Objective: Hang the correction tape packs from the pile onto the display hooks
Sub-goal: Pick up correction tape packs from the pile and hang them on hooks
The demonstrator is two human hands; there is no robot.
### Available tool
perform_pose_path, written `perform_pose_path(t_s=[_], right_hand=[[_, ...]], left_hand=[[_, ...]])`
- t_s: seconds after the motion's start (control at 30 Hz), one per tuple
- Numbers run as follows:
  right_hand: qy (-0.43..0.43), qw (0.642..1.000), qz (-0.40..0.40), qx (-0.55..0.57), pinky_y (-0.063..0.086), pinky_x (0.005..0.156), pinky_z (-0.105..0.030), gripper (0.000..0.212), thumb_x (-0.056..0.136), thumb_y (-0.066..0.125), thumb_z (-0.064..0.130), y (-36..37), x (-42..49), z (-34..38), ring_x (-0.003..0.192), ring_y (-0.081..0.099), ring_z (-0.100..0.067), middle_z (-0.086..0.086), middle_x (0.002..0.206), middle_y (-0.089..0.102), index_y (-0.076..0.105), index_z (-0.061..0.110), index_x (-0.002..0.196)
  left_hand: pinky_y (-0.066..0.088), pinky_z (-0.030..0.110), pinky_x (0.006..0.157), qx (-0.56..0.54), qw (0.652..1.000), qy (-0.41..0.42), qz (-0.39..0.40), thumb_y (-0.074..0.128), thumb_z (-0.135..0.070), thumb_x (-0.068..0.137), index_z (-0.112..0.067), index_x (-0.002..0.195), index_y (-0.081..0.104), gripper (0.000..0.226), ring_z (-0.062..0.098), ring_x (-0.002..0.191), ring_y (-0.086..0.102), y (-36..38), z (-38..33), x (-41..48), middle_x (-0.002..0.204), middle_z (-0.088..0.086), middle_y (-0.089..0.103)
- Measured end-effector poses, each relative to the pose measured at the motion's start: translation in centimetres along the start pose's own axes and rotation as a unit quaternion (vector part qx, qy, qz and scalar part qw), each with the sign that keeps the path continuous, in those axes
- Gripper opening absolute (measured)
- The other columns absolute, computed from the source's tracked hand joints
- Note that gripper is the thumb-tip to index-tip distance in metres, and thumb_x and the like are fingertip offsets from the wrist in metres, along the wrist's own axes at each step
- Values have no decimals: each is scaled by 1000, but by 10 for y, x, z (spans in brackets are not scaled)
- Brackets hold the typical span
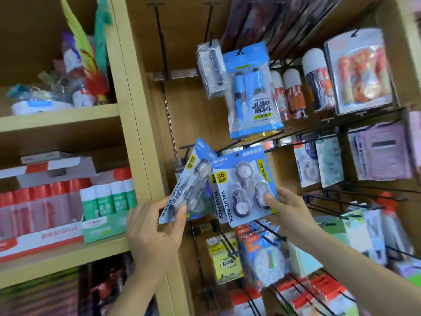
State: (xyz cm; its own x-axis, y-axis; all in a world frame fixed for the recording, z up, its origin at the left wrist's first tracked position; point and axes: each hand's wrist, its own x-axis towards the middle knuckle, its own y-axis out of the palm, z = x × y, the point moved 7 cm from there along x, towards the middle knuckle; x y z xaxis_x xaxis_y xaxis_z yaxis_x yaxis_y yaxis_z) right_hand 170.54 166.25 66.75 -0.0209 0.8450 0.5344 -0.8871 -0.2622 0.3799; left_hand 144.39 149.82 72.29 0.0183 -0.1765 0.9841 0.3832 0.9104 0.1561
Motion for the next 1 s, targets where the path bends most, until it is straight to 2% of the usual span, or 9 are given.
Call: perform_pose_path(t_s=[0.17,0.3,0.4,0.5,0.57,0.67,0.77,0.87,1.0], right_hand=[[29,999,-8,-37,50,49,-21,15,97,61,12,-5,3,-8,63,68,-12,-8,93,73,65,7,110],[34,995,-34,-84,60,66,-43,19,95,65,14,-4,15,-5,80,72,-29,-15,102,74,65,6,112],[37,986,-65,-149,60,62,-39,20,93,68,16,-6,20,-3,81,70,-29,-16,104,72,63,8,110],[-53,926,-147,-345,54,85,-48,34,85,74,29,-12,9,13,100,61,-23,-2,110,62,59,21,115],[-165,890,-163,-394,46,93,-36,39,84,75,29,1,-11,34,110,52,-18,6,113,58,59,24,119],[-169,960,-23,-224,46,91,-16,40,85,77,25,47,-38,47,108,61,-4,11,114,66,60,24,121],[-87,992,65,-64,53,81,-15,41,85,75,21,81,-45,44,102,67,-1,8,112,70,58,24,123],[-51,997,42,38,53,75,-20,39,81,80,26,87,-40,44,98,70,-14,-4,106,71,60,23,114],[-25,995,22,94,53,70,-27,25,86,75,19,79,-35,47,88,68,-17,-7,100,68,59,15,106]], left_hand=[[35,26,76,-6,1000,-6,-4,69,-32,86,0,87,70,32,16,78,53,-1,-2,1,79,7,67],[36,27,76,-20,999,-37,0,69,-33,87,-2,89,69,31,15,79,52,-3,0,1,82,6,67],[36,26,77,-43,996,-82,-1,69,-36,87,-4,93,68,33,11,81,50,-3,6,0,86,2,66],[37,26,77,-57,992,-108,7,68,-39,86,-4,95,69,37,14,82,52,-2,11,-2,87,6,68],[38,27,76,-69,990,-121,14,68,-43,86,-7,95,69,37,14,82,52,-1,12,-2,87,5,68],[45,35,78,-120,981,-154,19,68,-48,84,-27,98,66,26,14,84,55,-2,8,-2,89,-13,68],[50,40,78,-177,964,-197,37,70,-52,81,-42,94,64,17,15,86,62,-4,-7,-4,91,-22,69],[53,31,76,-231,946,-222,52,71,-52,79,-43,93,66,17,11,87,66,-5,-25,-4,92,-21,71],[53,41,85,-181,958,-189,120,70,-57,82,-39,107,69,31,12,98,66,2,-30,4,100,-13,73]])
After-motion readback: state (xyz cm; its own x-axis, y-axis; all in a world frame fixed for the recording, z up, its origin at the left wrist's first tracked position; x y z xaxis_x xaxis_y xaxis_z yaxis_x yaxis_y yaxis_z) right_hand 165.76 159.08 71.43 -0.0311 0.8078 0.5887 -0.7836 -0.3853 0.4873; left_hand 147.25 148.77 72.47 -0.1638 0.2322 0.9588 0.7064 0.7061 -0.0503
